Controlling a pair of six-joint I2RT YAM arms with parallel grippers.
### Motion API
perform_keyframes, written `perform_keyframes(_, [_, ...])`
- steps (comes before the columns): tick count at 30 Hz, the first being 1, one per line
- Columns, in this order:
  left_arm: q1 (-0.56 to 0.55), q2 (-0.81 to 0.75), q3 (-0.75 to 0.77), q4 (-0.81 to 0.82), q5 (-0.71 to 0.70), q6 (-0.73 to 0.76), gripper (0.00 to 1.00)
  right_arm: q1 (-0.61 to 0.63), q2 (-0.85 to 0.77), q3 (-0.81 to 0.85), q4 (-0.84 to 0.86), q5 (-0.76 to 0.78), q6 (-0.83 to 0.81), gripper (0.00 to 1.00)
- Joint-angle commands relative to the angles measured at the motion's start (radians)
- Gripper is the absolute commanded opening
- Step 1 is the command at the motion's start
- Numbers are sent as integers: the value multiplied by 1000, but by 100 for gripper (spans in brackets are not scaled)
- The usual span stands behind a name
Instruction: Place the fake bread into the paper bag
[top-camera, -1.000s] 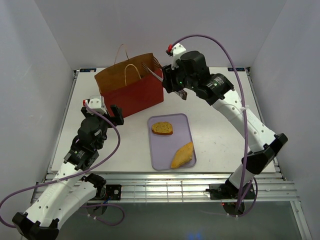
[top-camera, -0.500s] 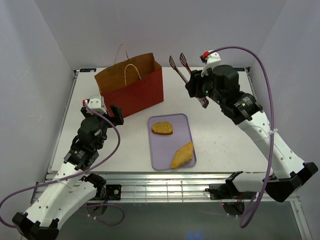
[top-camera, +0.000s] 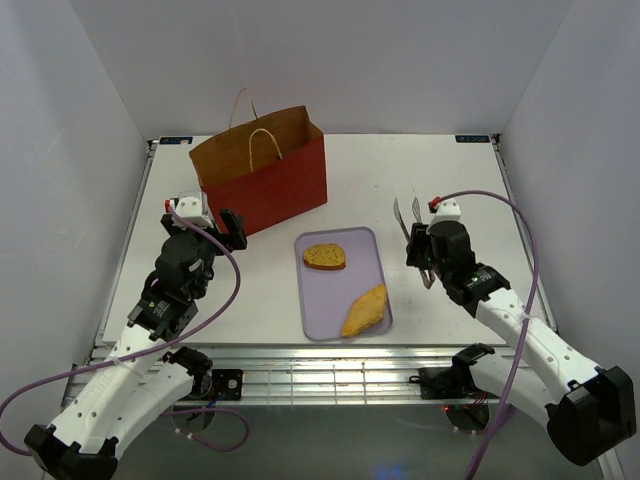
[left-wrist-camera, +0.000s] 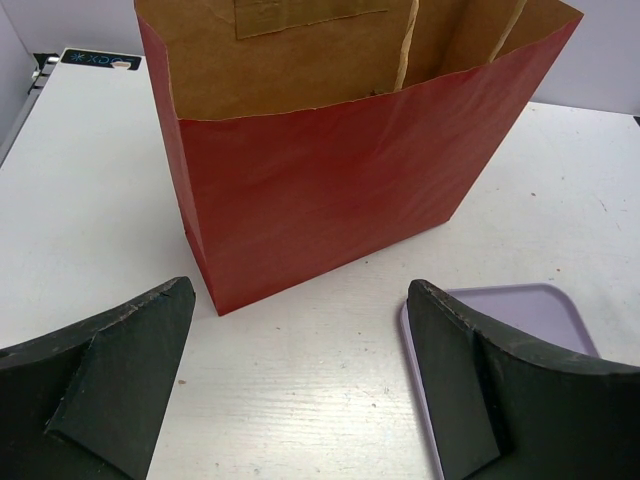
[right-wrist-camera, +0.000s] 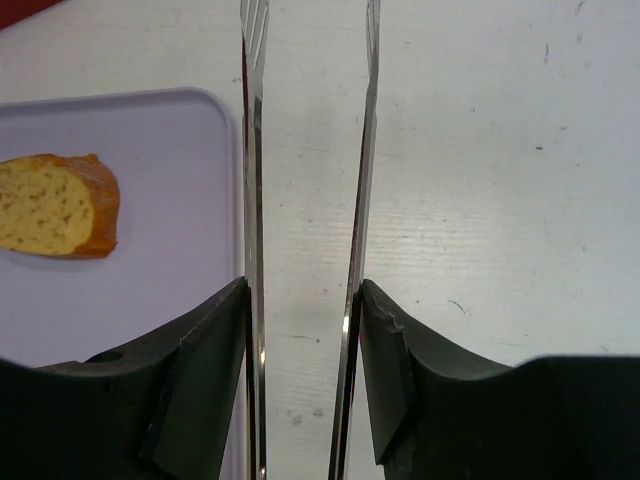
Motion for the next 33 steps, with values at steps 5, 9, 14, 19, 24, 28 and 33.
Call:
perform_keyframes(5, [-3,0,7,6,2,-4,98,-41,-18,-180,308,23,64,52])
perform_keyframes(9, [-5,0,7,6,3,-4,98,-55,51,-204,354,5,67,52])
perform_keyframes(14, [-3,1,7,6,8,-5,98,-72,126,-215,413,-46,63,52])
perform_keyframes(19, [-3,5,9,6,11,-5,98,-78,166,-212,426,-58,64,55])
perform_keyframes(24, [-3,9,7,6,14,-5,98,-78,194,-229,427,-58,70,62])
perform_keyframes(28, [-3,11,9,3,15,-5,98,-78,213,-242,427,-59,73,62])
perform_keyframes(33, [-3,11,9,4,15,-5,98,-79,229,-262,430,-53,75,62])
